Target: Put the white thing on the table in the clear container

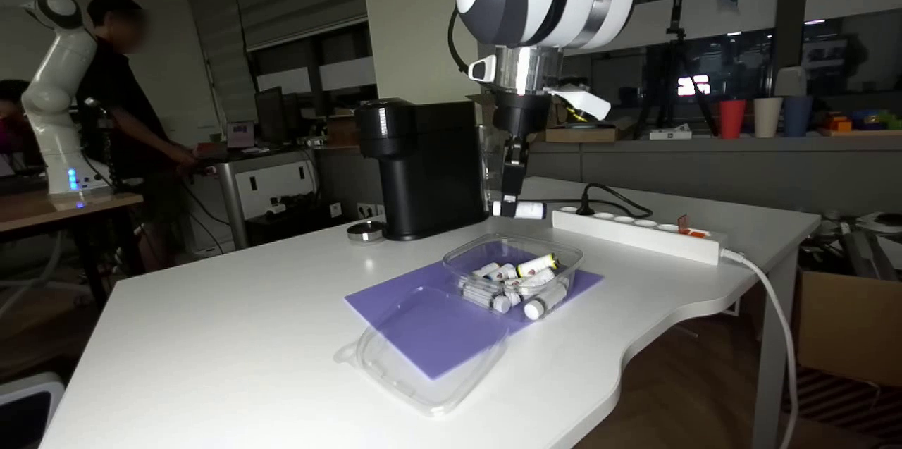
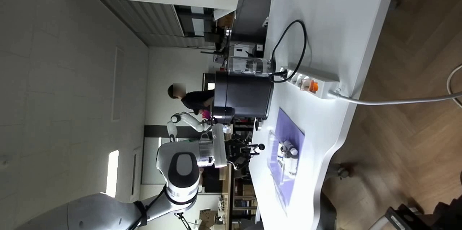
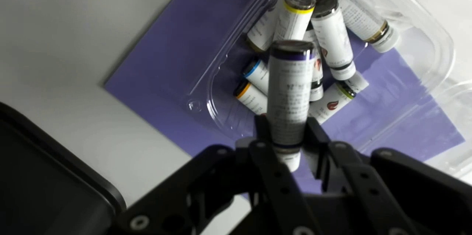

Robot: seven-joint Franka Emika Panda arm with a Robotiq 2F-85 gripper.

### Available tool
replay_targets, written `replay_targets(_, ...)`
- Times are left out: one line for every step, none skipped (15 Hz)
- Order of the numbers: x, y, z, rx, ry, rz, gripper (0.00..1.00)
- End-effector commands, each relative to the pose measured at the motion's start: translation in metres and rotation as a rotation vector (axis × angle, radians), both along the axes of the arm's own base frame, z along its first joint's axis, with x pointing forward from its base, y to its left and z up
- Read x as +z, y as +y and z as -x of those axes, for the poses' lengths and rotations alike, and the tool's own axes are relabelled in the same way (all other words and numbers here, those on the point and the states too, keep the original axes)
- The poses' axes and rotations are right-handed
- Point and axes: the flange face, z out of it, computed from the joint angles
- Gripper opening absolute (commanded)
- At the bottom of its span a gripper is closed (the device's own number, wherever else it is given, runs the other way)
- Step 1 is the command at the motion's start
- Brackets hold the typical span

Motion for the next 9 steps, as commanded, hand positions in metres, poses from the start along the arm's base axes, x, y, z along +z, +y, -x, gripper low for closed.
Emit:
replay_targets(-0.014, 0.005, 0.007, -0.004, -0.042, -0.04, 0.52)
replay_targets(-0.017, 0.008, 0.008, -0.007, -0.05, -0.05, 0.53)
replay_targets(-0.015, 0.012, 0.007, -0.017, -0.058, -0.065, 0.58)
replay_targets(-0.013, 0.015, 0.006, -0.03, -0.06, -0.08, 0.66)
replay_targets(-0.005, 0.019, 0.005, -0.044, -0.065, -0.088, 0.73)
replay_targets(0.002, 0.023, 0.003, -0.058, -0.067, -0.095, 0.8)
replay_targets(0.01, 0.025, 0.003, -0.073, -0.077, -0.092, 0.87)
replay_targets(0.02, 0.026, 0.003, -0.093, -0.086, -0.091, 0.93)
replay_targets(-0.003, 0.025, 0.001, -0.046, -0.07, -0.084, 0.98)
